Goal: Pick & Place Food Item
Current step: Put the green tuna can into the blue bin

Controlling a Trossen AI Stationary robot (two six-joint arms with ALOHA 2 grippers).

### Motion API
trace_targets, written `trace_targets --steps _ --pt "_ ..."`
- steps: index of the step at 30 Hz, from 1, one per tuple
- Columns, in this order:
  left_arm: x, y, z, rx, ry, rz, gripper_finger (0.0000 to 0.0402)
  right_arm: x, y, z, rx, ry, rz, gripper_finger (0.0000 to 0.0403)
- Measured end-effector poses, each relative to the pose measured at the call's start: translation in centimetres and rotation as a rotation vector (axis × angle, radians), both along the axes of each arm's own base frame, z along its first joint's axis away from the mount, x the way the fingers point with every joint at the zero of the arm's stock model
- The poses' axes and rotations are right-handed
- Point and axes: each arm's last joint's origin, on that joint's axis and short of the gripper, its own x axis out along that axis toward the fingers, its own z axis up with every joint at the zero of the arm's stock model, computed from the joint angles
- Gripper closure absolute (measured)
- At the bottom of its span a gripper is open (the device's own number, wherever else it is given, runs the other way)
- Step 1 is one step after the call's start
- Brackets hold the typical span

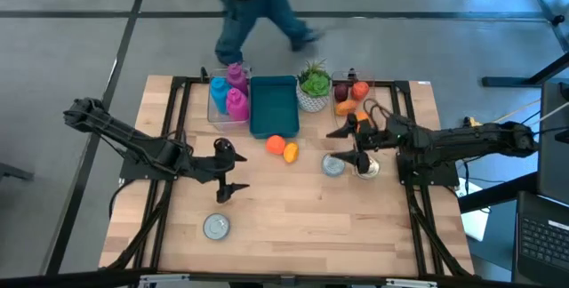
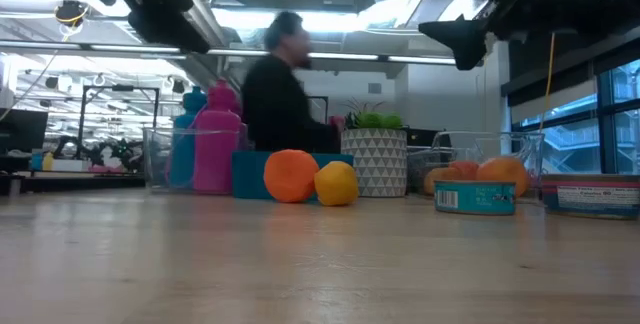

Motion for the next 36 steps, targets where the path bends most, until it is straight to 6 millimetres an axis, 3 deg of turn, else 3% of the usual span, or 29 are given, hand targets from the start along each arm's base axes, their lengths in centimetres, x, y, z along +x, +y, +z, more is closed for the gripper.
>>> trace_targets --steps 15,22,36 --pt "0.7 -0.3 0.4 0.081 -0.083 0.053 0.0009 1.2 6.1 -5.1 -0.066 0.375 -0.024 0.0076" --pt "1.0 0.6 0.5 0.115 -0.096 0.111 0.0009 2.6 7.4 -4.8 -0.216 0.675 -0.077 0.0076" --pt "1.4 2.1 0.5 0.158 -0.083 0.158 0.0009 5.3 9.9 -7.0 -0.499 0.933 -0.222 0.0076"
